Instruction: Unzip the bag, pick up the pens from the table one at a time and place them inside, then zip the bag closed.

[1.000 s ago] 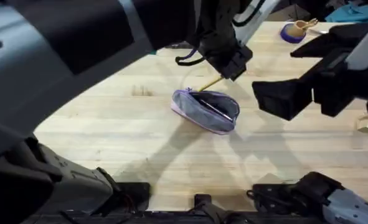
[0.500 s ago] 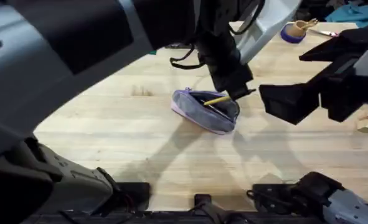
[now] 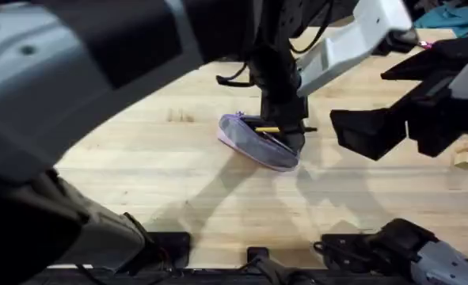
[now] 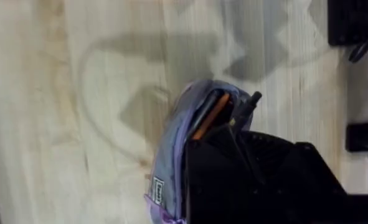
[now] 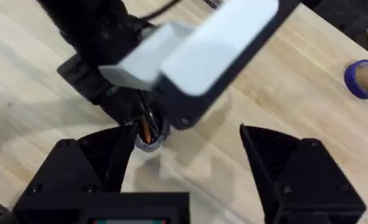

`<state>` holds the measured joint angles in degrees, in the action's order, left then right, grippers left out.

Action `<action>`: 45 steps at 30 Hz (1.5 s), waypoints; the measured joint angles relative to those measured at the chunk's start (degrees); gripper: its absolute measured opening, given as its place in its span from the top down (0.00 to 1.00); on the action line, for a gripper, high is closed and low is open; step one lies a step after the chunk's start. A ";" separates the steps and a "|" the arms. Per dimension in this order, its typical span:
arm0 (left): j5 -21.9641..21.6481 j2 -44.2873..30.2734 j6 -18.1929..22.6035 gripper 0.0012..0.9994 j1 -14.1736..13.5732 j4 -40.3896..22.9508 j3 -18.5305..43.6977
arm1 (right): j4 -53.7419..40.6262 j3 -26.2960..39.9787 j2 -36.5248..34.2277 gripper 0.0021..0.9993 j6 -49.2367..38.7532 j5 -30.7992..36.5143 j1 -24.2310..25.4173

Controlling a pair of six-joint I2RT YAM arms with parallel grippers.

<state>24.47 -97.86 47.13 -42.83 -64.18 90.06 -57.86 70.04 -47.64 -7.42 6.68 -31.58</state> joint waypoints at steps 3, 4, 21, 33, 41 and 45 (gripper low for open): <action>-0.09 -2.23 0.56 0.96 0.00 -0.86 0.00 | -0.48 0.00 0.08 0.00 -0.05 0.00 -0.01; -0.17 -2.99 0.71 0.96 0.00 -1.11 0.00 | -0.99 0.00 0.20 0.00 -0.07 0.00 0.01; -8.06 -8.29 4.38 0.96 0.60 -7.42 0.00 | -9.93 0.13 8.31 0.00 -0.09 0.00 -0.01; -15.29 -8.23 5.21 0.01 3.95 -7.46 0.00 | -8.16 0.17 8.31 0.00 -0.09 0.00 0.00; -15.53 -1.82 6.38 0.00 4.91 -9.98 0.00 | -8.12 0.17 8.31 0.00 0.00 -0.02 -0.01; -15.56 4.80 6.93 0.00 9.10 -11.33 0.00 | -6.77 0.17 8.30 0.00 0.15 -0.02 -0.01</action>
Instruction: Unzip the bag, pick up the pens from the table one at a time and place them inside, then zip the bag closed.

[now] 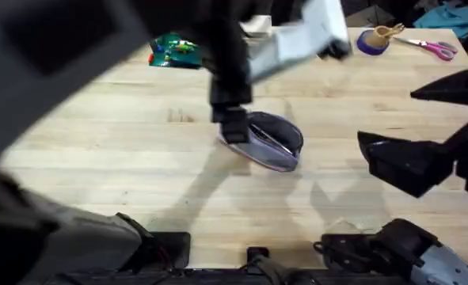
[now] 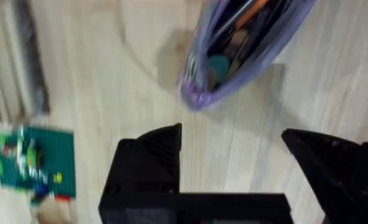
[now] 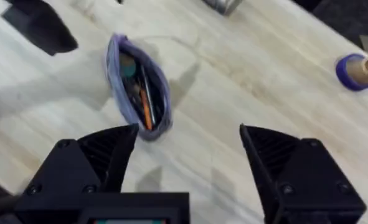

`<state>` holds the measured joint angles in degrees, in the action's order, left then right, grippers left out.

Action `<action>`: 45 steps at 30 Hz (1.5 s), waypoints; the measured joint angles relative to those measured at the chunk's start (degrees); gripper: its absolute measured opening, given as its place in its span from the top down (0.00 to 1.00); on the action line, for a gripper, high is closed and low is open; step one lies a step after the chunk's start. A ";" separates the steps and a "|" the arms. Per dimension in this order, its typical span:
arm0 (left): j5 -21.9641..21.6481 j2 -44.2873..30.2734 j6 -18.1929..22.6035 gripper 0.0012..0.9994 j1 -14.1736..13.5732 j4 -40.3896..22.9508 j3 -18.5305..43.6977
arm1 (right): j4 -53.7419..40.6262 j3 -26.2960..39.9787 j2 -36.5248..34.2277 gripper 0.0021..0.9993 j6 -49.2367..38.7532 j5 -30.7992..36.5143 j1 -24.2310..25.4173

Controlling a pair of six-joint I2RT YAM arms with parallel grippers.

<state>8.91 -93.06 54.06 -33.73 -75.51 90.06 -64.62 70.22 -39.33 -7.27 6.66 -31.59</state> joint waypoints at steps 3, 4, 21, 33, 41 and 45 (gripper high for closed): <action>0.26 3.75 0.21 0.00 4.46 -1.69 0.00 | 2.54 0.00 0.00 0.00 0.61 0.00 0.00; 0.59 4.70 0.40 0.00 6.17 -2.20 0.00 | 3.50 0.00 0.00 0.00 0.98 0.00 0.02; 19.26 6.43 12.15 0.00 34.53 -7.66 0.00 | 15.87 0.13 -14.03 0.00 11.01 -0.04 0.00; 28.76 6.36 21.64 0.00 41.54 -9.09 0.00 | 28.98 0.13 -30.26 0.00 17.41 -9.19 0.02; 31.46 2.20 25.09 0.00 41.54 -8.30 -2.79 | 31.32 0.13 -34.40 0.00 19.93 -10.40 0.02; 33.19 -2.19 25.81 0.00 41.54 -6.55 -4.69 | 31.43 0.13 -34.79 0.00 21.49 -10.62 0.02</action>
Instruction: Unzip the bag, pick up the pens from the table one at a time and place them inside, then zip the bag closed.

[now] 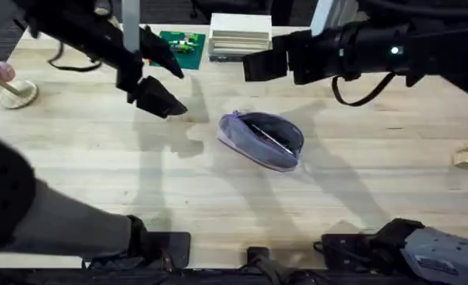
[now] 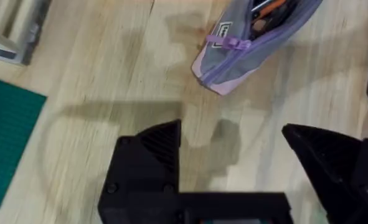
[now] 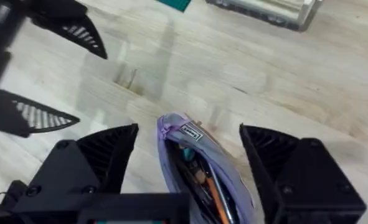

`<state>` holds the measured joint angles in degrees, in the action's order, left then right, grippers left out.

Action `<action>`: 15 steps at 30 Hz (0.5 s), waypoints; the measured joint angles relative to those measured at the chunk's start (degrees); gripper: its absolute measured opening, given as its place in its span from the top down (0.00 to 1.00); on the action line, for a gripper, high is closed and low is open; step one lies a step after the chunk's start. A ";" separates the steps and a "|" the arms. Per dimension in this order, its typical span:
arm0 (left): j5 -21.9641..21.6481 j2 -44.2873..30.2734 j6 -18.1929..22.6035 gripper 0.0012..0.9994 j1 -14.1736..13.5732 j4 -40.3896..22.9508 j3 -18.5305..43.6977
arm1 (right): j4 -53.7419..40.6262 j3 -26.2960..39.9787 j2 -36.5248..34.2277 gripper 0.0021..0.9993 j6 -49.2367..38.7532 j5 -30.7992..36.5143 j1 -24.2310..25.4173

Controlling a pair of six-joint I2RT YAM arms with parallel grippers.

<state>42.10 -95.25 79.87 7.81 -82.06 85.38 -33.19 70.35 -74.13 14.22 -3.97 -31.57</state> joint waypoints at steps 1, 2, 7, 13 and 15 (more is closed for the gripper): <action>0.43 -1.12 0.14 0.00 0.00 0.60 -0.45 | 0.07 0.00 -0.14 0.00 0.68 -0.02 0.00; 0.80 -2.21 0.23 0.00 0.00 1.30 -0.81 | 0.11 0.00 -0.34 0.00 1.22 -0.02 0.00; 3.13 -6.99 0.36 0.00 0.00 2.83 -1.32 | 0.17 0.00 -3.49 0.00 3.33 -0.17 0.00; 5.69 -10.59 0.36 0.00 0.00 2.83 -1.35 | 0.87 0.00 -9.69 0.00 7.51 -3.33 0.00; 6.11 -11.15 0.36 0.00 0.00 2.88 -1.35 | 1.88 0.00 -11.85 0.00 8.45 -5.92 0.00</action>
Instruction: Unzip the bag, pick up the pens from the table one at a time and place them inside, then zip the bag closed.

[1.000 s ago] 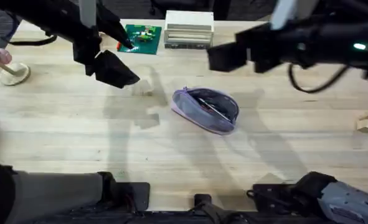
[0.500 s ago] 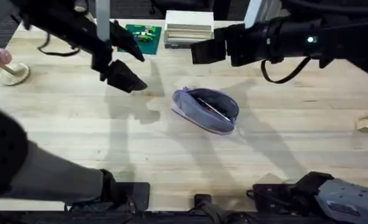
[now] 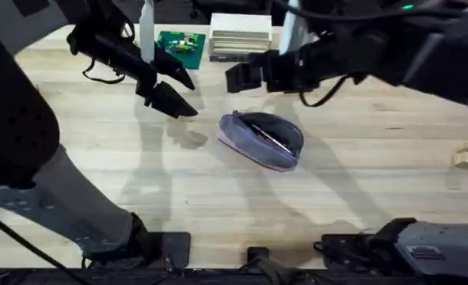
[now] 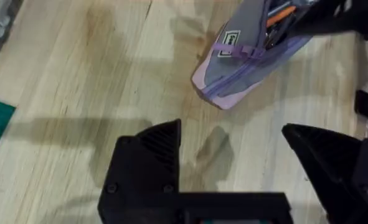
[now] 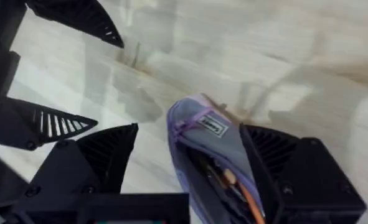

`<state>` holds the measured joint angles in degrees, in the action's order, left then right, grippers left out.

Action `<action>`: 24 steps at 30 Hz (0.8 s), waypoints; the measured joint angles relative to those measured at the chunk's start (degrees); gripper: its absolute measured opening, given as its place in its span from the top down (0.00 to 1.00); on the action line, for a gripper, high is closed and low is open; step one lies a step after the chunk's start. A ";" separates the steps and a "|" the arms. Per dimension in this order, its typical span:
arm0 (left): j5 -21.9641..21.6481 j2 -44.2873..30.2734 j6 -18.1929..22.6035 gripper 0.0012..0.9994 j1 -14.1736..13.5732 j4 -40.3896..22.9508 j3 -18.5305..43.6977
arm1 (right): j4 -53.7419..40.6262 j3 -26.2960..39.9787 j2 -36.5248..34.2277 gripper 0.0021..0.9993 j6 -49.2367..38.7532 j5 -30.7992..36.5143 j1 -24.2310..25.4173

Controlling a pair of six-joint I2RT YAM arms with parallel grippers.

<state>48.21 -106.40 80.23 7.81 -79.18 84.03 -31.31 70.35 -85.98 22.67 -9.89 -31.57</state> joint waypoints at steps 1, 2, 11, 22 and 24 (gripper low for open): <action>0.17 -0.11 0.00 0.00 0.00 0.00 -0.02 | 0.50 0.00 -1.00 0.00 0.46 -1.28 0.00; 0.24 -0.16 0.00 0.00 0.00 -0.04 -0.04 | 0.90 0.00 -1.97 0.00 1.12 -2.45 0.00; 0.46 -0.16 0.00 0.00 0.00 -0.09 -0.04 | 1.23 0.00 -6.71 0.00 5.67 -6.87 0.00; 0.50 -0.16 0.01 0.00 0.00 -0.10 -0.04 | 1.60 0.00 -8.54 0.00 6.95 -7.63 -2.24; 0.50 -0.16 0.00 0.00 0.00 -0.09 -0.04 | 1.53 0.00 -8.54 0.00 6.95 -7.76 -2.84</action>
<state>48.71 -106.56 80.23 7.81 -79.26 83.99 -29.78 70.35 -94.52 29.63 -17.65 -34.42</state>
